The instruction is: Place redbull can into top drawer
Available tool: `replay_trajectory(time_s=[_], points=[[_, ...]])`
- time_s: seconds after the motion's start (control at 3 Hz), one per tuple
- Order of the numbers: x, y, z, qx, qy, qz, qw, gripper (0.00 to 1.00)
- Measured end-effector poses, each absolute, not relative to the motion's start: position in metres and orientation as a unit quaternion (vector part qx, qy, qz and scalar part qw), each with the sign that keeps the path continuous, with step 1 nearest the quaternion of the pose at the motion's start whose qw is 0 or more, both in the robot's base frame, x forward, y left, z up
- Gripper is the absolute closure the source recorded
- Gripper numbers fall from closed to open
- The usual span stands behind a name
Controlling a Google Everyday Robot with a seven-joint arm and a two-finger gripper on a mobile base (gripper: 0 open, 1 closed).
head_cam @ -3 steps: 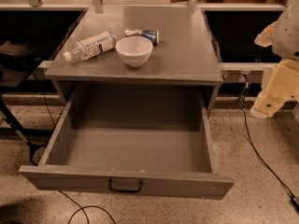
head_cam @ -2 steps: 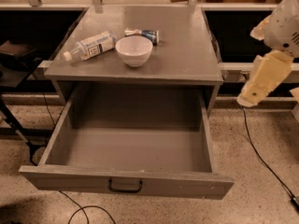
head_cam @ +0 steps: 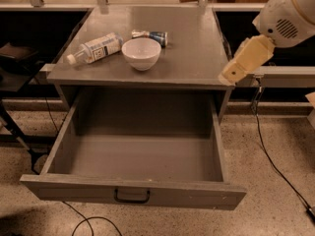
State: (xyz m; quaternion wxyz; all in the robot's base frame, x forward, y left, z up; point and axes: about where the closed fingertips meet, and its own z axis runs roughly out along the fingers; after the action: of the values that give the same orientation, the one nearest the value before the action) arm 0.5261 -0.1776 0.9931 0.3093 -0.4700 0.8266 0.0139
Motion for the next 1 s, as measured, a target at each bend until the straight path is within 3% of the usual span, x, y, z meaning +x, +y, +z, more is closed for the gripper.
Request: replay_trajectory(time_s=[1.0], points=[[0.591, -0.162, 1.003, -0.298, 0.865, 0.089, 0.393, 0.00]])
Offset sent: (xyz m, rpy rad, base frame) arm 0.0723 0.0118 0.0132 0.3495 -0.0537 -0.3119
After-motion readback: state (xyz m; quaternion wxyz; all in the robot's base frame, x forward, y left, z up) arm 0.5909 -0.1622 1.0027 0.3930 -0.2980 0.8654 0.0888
